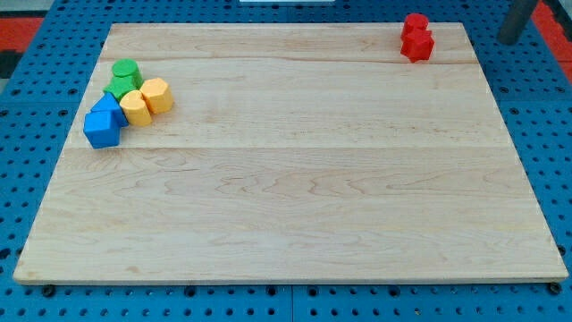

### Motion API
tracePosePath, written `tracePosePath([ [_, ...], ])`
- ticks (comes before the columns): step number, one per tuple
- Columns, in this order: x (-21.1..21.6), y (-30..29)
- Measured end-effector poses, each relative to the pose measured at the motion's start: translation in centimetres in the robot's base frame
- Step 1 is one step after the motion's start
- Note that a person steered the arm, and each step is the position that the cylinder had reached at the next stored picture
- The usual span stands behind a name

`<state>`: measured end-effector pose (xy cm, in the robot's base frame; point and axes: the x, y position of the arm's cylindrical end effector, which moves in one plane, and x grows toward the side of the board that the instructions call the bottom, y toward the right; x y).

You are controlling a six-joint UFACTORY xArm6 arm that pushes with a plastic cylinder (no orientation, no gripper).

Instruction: Keep red circle in between yellow hexagon and red star

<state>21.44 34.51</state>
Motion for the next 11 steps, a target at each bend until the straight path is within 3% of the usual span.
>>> tracePosePath([
  [2,-2.2,-1.9],
  [3,-2.2,-8.0],
  [5,-2.2,-13.6],
  [8,3.6,-19.7],
  [11,5.2,-33.2],
])
